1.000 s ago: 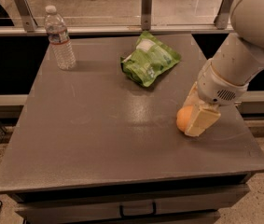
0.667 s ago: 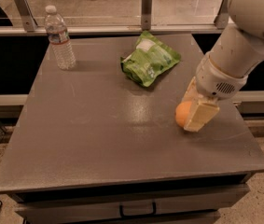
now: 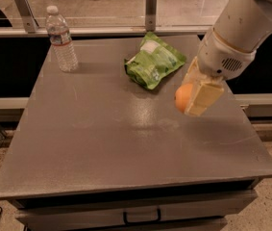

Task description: Pick orange

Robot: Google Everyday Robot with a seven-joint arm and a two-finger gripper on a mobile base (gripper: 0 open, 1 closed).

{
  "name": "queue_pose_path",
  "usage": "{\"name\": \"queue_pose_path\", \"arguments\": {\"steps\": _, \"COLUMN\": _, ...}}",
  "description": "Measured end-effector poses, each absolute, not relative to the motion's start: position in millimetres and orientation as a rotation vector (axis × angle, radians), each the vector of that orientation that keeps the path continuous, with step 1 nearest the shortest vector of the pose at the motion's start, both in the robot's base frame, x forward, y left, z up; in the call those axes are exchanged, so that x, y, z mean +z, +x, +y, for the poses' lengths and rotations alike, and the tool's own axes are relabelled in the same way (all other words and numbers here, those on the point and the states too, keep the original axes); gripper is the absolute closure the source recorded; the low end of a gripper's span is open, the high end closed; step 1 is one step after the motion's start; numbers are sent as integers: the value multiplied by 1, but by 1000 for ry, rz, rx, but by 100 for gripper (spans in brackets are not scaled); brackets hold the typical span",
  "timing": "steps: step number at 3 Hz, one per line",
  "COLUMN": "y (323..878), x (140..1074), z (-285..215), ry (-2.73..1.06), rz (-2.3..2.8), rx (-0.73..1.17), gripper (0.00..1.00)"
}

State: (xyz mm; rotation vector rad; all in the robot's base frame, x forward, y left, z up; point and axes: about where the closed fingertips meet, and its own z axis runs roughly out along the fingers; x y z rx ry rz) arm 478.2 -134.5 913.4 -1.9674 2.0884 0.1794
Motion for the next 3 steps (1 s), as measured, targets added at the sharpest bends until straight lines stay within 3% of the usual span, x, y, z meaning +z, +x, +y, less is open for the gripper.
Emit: {"name": "queue_pose_path", "arguments": {"steps": 3, "y": 485, "x": 969, "z": -107, "ry": -1971, "rz": 1949, "rx": 273, "gripper": 100}}
